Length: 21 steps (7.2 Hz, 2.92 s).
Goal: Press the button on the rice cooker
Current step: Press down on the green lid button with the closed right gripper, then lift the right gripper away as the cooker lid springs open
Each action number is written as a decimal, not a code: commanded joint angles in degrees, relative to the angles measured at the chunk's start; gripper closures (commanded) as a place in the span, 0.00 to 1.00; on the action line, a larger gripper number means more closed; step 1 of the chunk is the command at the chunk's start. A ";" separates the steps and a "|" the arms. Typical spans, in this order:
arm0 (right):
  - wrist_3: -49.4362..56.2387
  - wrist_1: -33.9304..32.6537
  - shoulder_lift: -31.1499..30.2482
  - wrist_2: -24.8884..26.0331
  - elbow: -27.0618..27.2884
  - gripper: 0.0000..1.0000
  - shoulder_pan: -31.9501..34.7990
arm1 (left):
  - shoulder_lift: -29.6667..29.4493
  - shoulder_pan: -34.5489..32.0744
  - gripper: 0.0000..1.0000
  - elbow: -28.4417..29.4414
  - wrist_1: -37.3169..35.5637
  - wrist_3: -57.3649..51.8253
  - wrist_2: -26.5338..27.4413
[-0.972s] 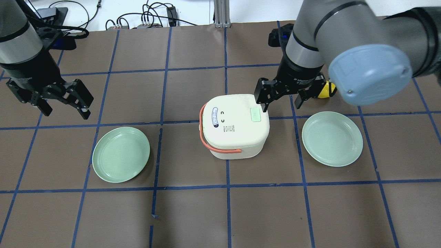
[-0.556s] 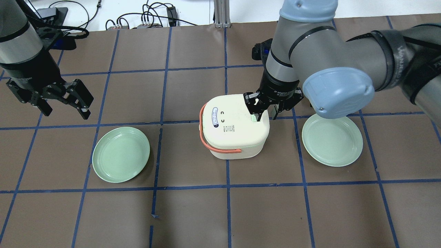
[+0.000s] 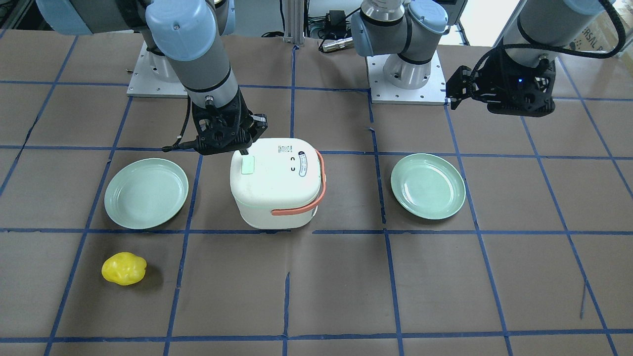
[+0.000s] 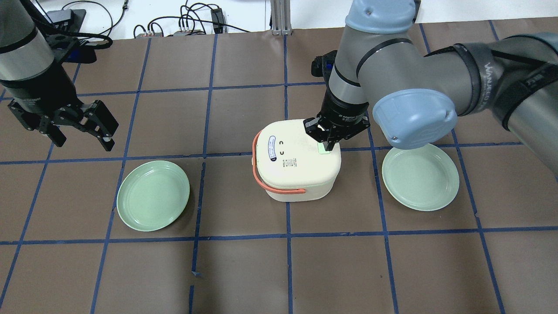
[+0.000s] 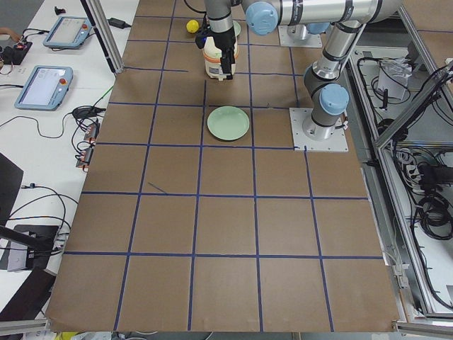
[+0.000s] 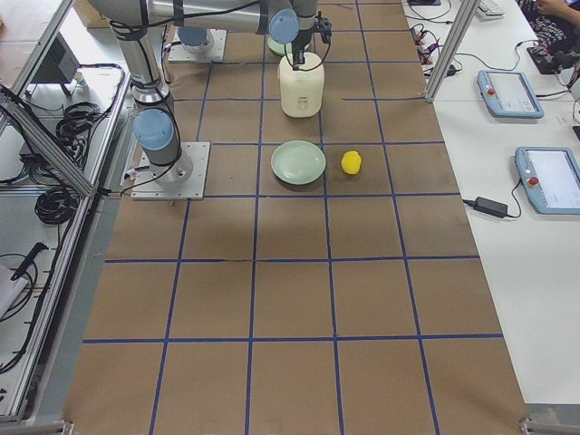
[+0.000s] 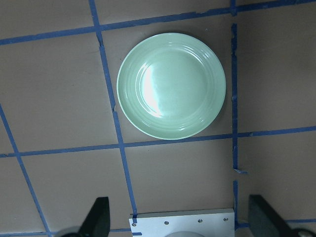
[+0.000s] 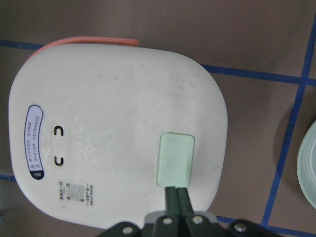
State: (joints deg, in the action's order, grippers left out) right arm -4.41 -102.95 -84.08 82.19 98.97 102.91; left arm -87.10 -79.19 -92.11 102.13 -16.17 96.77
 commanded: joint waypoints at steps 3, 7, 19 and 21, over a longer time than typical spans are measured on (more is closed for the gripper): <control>0.19 -2.78 0.85 0.08 -0.01 0.93 0.01 | 0.00 0.00 0.00 0.00 0.00 0.00 0.00; 0.28 -4.01 2.43 0.16 0.17 0.93 0.01 | 0.00 0.00 0.00 0.00 0.00 0.00 0.00; 0.98 6.96 0.33 4.37 -11.52 0.00 -2.53 | 0.00 0.00 0.00 0.00 0.00 0.00 0.00; 1.15 7.33 -0.81 4.47 -10.91 0.00 -6.21 | 0.00 0.00 0.00 0.00 0.00 0.00 0.00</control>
State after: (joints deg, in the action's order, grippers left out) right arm -3.37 -96.14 -84.10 86.44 87.87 98.78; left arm -87.10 -79.19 -92.11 102.13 -16.17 96.77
